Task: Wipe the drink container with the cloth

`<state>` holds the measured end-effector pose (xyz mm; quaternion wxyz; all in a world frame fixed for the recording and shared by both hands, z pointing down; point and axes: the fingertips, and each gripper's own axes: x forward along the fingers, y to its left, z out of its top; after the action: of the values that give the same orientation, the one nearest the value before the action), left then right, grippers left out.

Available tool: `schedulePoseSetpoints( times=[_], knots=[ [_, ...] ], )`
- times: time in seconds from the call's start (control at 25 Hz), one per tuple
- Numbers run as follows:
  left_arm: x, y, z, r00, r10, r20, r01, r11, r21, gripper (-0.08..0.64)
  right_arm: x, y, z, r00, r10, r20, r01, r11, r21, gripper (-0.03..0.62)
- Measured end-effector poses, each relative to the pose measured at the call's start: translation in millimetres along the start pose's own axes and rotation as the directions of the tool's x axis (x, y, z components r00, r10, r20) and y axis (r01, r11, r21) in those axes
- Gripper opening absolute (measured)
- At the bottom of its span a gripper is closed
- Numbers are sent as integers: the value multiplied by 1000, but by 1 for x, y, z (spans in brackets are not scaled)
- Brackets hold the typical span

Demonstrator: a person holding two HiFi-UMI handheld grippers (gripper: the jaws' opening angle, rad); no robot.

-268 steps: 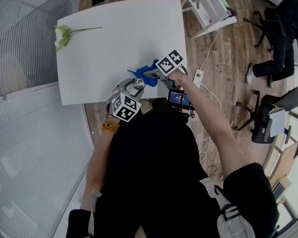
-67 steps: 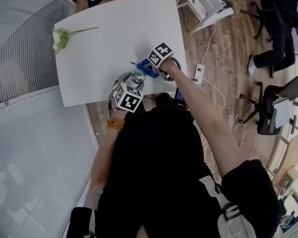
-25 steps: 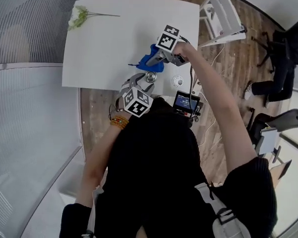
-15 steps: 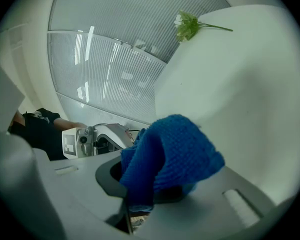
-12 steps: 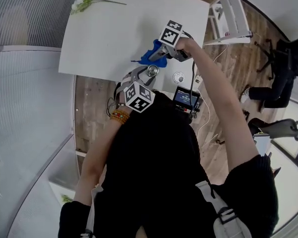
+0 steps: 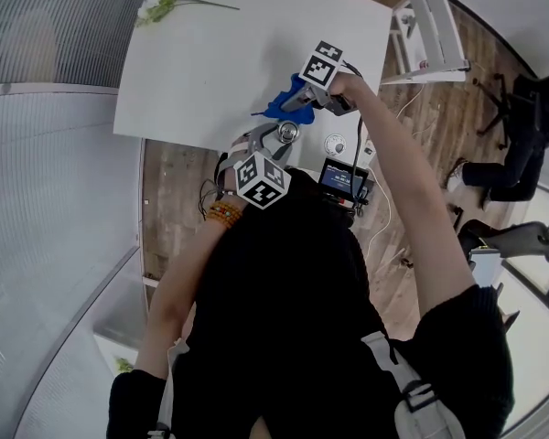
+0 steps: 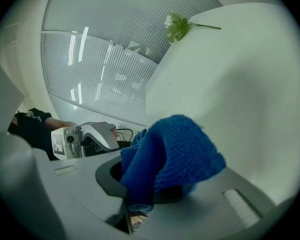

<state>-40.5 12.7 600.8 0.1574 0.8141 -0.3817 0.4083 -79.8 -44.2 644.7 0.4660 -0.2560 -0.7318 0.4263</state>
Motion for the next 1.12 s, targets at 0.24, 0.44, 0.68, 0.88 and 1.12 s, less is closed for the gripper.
schedulePoseSetpoints(
  times=[0.24, 0.44, 0.68, 0.88, 1.12],
  knots=[
    [-3, -1, -1, 1000, -13, -10, 13, 1000, 18, 221, 4, -17, -5, 997, -79, 11, 79, 997, 11, 83],
    [-1, 0, -2, 1000, -23, -9, 23, 999, 30, 221, 10, -39, -10, 981, -196, 9, 196, 981, 9, 81],
    [-1, -1, -3, 1000, -12, -4, 13, 997, 81, 221, 20, -65, -18, 925, -379, 19, 379, 925, 2, 77],
    [-1, -2, -11, 1000, -25, -17, 26, 994, 110, 221, 18, -74, -20, 904, -414, 105, 405, 909, 95, 86],
    [-31, 13, -5, 992, -89, 87, 74, 984, 165, 250, -21, -52, -6, 836, -458, 302, 443, 888, 121, 92]
  ],
)
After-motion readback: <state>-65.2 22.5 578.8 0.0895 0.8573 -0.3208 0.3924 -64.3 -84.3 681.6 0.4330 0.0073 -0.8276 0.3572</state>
